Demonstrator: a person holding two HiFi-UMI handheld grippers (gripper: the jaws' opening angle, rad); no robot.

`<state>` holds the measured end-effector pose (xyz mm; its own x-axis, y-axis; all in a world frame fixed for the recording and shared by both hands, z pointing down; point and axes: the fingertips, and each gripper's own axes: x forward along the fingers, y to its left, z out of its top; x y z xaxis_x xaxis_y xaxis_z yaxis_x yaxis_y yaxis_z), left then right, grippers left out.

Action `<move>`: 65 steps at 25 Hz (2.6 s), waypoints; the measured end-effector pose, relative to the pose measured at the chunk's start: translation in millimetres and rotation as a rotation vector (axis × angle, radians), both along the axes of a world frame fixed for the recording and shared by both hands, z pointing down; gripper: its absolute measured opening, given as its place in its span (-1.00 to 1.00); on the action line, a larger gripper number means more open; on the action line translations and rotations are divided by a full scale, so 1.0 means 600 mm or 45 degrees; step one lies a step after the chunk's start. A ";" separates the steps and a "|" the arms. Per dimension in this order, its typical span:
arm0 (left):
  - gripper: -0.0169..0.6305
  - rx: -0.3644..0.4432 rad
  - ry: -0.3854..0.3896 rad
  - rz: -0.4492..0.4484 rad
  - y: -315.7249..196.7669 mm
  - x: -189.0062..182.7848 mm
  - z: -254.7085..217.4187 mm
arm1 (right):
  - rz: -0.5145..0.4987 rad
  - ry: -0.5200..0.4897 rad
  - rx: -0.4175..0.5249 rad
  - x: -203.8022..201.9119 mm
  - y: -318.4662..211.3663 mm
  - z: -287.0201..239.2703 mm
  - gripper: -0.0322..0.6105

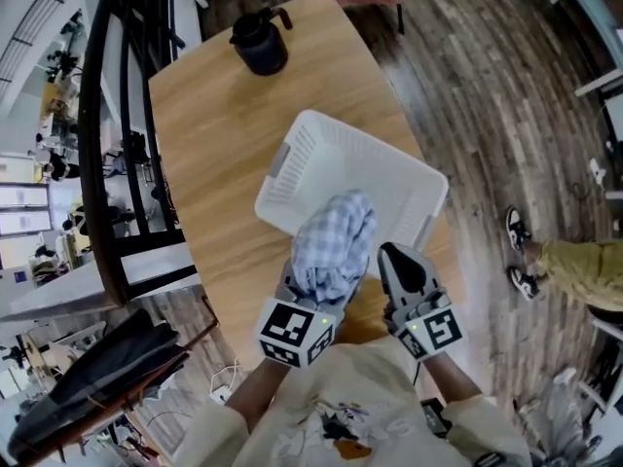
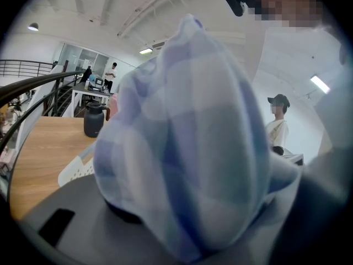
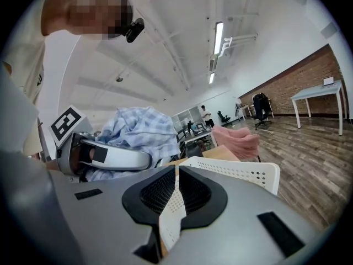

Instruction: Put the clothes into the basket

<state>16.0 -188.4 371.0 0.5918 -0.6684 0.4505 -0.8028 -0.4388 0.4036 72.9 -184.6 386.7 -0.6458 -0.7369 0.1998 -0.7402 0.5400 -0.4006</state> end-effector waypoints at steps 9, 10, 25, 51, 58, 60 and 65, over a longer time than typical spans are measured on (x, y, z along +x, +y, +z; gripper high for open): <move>-0.17 0.015 0.007 -0.002 -0.052 0.008 0.011 | -0.013 0.019 0.025 0.006 -0.044 0.004 -0.80; -0.17 0.014 0.002 0.001 -0.057 0.008 0.011 | -0.016 0.023 0.034 0.005 -0.048 0.002 -0.80; -0.17 -0.038 -0.042 -0.012 -0.084 -0.001 0.049 | 0.019 0.010 0.006 0.002 -0.071 0.005 -0.80; -0.16 -0.144 -0.145 -0.010 -0.147 -0.015 0.149 | 0.093 0.018 -0.123 -0.014 -0.127 0.067 -0.80; -0.16 -0.159 -0.145 -0.012 -0.165 -0.008 0.165 | 0.105 0.018 -0.141 -0.013 -0.148 0.077 -0.80; -0.16 -0.172 -0.131 -0.020 -0.168 -0.008 0.169 | 0.112 0.010 -0.147 -0.014 -0.154 0.081 -0.80; -0.15 -0.258 -0.148 -0.020 -0.171 -0.006 0.188 | 0.123 -0.007 -0.161 -0.014 -0.165 0.087 -0.80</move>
<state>12.3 -290.8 483.7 0.5180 -0.5661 0.6413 -0.8554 -0.3449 0.3865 64.2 -283.5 439.1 -0.5747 -0.7647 0.2913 -0.7837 0.4119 -0.4650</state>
